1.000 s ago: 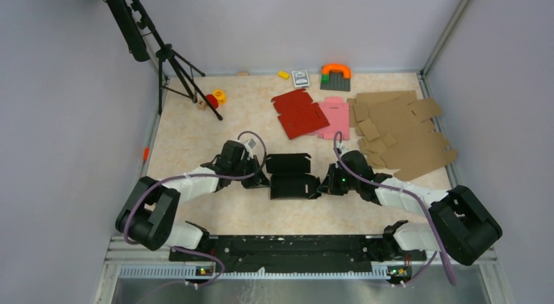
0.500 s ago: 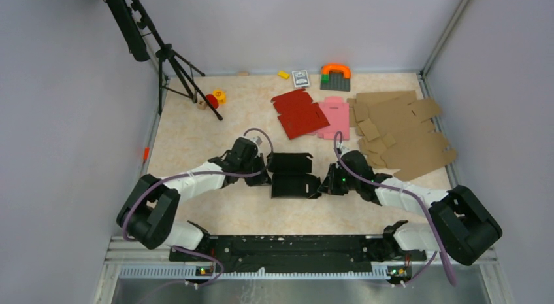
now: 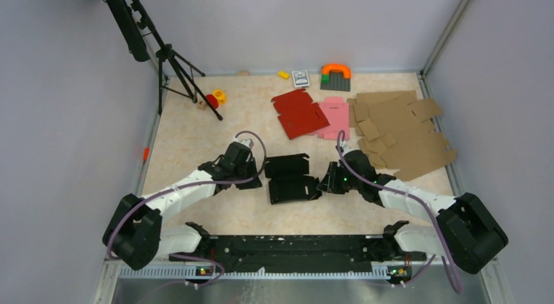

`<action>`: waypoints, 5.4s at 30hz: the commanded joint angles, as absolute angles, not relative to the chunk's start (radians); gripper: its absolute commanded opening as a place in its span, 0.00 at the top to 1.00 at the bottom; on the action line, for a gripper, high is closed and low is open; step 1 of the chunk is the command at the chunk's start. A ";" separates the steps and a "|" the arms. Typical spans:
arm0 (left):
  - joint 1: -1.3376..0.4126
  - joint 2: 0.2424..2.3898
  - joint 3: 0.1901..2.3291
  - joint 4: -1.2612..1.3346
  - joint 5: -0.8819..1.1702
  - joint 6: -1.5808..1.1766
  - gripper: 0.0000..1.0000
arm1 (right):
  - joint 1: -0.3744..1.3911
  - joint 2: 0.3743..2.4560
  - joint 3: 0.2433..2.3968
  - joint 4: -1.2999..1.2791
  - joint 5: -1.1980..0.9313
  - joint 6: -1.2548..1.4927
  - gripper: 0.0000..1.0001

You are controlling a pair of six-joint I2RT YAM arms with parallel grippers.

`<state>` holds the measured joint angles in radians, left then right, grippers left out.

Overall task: Fold the paper box
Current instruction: Fold the paper box at the center of the board.

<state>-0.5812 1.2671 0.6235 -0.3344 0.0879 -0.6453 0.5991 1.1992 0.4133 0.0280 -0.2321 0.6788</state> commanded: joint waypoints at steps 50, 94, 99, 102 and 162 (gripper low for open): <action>-0.889 1.518 0.860 -0.559 -0.324 -0.742 1.00 | 0.716 1.149 0.434 0.050 -0.147 0.703 0.88; -1.043 1.781 1.111 -0.864 -0.628 -0.737 1.00 | 0.620 1.026 0.455 -0.035 -0.184 0.721 0.74; -1.043 1.755 1.092 -0.820 -0.597 -0.714 1.00 | 0.617 1.174 0.492 0.071 -0.277 0.784 1.00; -1.042 1.741 1.088 -0.815 -0.597 -0.712 1.00 | 0.620 1.250 0.493 0.147 -0.337 0.835 1.00; -0.795 1.859 1.215 -0.502 -0.453 -0.543 1.00 | 0.617 1.413 0.597 0.160 0.085 0.825 0.54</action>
